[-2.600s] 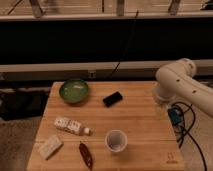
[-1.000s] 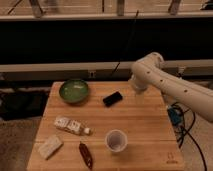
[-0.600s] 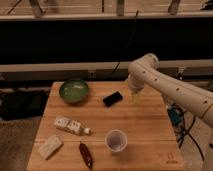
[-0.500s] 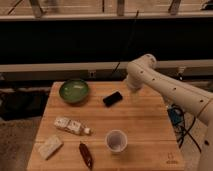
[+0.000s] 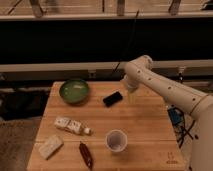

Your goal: Place the eraser in the ceramic cup

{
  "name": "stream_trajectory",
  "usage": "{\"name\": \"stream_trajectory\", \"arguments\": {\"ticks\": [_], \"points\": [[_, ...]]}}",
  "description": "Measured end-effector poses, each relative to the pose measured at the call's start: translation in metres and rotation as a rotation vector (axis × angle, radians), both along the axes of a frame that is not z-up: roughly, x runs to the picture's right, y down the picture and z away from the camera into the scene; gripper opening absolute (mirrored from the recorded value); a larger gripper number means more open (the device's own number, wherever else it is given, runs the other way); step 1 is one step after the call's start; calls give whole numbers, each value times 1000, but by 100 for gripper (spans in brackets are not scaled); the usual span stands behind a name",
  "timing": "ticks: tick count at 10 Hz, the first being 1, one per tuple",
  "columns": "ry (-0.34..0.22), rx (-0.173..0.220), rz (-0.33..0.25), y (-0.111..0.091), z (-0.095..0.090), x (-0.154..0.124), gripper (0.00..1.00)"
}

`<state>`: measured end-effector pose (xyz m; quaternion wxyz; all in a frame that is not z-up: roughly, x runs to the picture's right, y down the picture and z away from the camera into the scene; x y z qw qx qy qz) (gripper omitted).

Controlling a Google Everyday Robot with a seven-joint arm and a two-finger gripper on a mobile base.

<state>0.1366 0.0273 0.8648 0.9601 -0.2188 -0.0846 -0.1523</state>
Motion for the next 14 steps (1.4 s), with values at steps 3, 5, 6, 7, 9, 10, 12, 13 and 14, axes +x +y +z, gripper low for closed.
{"name": "stream_trajectory", "arguments": {"ticks": [3, 5, 6, 7, 9, 10, 12, 13, 14], "points": [[-33, -16, -30, 3, 15, -10, 80], [-53, -25, -49, 5, 24, -21, 80], [-61, -27, -57, 4, 26, -22, 80], [-67, -38, -62, 7, 29, -22, 80], [-86, -47, -77, 9, 35, -32, 80], [-93, -58, -86, 12, 40, -37, 80], [-105, -71, -96, 17, 47, -42, 80], [-111, -77, -102, 17, 49, -43, 80], [-116, -80, -109, 17, 51, -44, 80]]}}
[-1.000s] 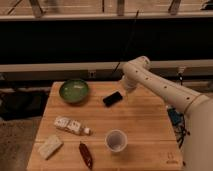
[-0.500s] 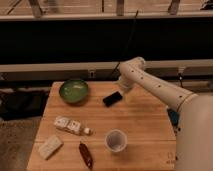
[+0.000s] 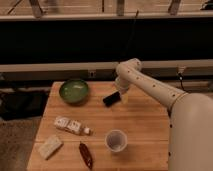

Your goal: Place the eraser in the ceramic cup

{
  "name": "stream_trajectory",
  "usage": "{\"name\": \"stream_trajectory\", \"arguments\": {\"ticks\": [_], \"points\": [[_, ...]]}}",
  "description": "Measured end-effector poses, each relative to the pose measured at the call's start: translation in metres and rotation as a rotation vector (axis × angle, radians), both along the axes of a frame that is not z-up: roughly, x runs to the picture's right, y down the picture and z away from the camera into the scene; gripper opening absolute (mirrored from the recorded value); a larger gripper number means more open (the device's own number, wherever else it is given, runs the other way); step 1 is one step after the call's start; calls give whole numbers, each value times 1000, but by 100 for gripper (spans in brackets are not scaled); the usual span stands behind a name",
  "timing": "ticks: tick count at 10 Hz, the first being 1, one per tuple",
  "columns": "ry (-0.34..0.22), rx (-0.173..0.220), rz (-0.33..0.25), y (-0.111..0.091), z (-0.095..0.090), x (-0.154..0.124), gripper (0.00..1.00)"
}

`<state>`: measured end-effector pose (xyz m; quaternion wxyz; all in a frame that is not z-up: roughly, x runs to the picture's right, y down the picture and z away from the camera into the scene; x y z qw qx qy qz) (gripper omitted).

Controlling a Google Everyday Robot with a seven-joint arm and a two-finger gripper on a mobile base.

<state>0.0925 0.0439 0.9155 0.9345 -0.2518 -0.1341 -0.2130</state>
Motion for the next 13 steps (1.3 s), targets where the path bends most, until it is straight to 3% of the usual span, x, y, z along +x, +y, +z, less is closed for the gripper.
{"name": "stream_trajectory", "arguments": {"ticks": [3, 13], "points": [[-16, -33, -55, 7, 6, -19, 80], [-72, -128, -161, 26, 18, -34, 80]]}}
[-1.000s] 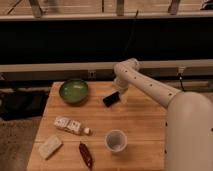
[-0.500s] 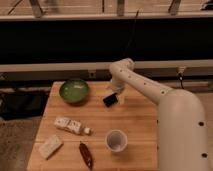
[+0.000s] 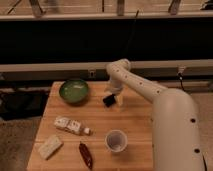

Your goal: Place the eraser in the ceramic cup

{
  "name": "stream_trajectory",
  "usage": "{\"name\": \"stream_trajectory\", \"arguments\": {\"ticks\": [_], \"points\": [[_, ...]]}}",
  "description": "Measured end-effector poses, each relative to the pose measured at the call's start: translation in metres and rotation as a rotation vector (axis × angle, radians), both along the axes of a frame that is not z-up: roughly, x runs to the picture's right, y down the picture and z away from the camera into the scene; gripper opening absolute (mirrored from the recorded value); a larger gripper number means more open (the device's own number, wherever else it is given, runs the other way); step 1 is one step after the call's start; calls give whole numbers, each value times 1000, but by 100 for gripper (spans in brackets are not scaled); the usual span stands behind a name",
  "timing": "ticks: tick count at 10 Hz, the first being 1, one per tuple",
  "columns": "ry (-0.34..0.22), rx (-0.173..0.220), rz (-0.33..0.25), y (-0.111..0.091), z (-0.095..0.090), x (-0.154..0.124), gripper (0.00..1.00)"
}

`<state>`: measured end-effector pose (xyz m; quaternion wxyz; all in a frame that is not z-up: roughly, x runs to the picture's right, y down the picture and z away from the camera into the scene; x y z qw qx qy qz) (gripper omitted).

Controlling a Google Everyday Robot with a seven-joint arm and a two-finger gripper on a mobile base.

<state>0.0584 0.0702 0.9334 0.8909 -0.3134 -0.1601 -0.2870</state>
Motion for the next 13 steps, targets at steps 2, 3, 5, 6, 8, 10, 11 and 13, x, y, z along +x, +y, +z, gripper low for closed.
{"name": "stream_trajectory", "arguments": {"ticks": [2, 3, 5, 6, 8, 10, 11, 13], "points": [[-6, -11, -9, 4, 1, 1, 80], [-14, -15, -17, 6, 2, -1, 80], [-23, -18, -28, 10, 5, -3, 80], [-28, -18, -30, 11, 6, -3, 80], [-34, -20, -34, 14, 8, -4, 80], [-37, -22, -37, 17, 10, -4, 80], [-39, -23, -36, 18, 11, -5, 80], [-41, -24, -37, 20, 12, -5, 76]]}}
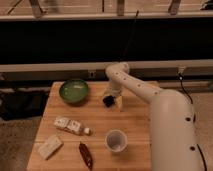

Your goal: Place the eraser in the ceramic cup

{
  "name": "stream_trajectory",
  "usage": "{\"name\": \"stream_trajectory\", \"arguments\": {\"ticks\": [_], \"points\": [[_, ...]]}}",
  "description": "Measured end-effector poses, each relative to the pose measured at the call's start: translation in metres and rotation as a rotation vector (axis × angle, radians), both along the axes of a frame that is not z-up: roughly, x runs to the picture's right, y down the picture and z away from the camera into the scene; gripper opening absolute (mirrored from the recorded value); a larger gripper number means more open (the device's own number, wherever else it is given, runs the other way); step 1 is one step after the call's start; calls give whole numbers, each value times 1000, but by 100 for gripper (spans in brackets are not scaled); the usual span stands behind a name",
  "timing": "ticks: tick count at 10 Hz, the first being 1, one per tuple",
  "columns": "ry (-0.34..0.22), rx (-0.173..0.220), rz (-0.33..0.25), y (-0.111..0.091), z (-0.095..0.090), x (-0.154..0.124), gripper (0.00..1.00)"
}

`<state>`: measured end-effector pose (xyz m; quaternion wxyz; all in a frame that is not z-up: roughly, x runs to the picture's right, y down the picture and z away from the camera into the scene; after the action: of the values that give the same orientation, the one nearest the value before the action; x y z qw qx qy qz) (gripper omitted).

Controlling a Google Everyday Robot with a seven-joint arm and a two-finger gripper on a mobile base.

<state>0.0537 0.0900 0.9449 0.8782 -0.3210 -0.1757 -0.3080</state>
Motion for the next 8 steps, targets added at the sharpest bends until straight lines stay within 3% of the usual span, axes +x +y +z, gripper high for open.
{"name": "stream_trajectory", "arguments": {"ticks": [7, 8], "points": [[-2, -4, -7, 5, 0, 1, 6], [-1, -4, -8, 5, 0, 1, 2]]}}
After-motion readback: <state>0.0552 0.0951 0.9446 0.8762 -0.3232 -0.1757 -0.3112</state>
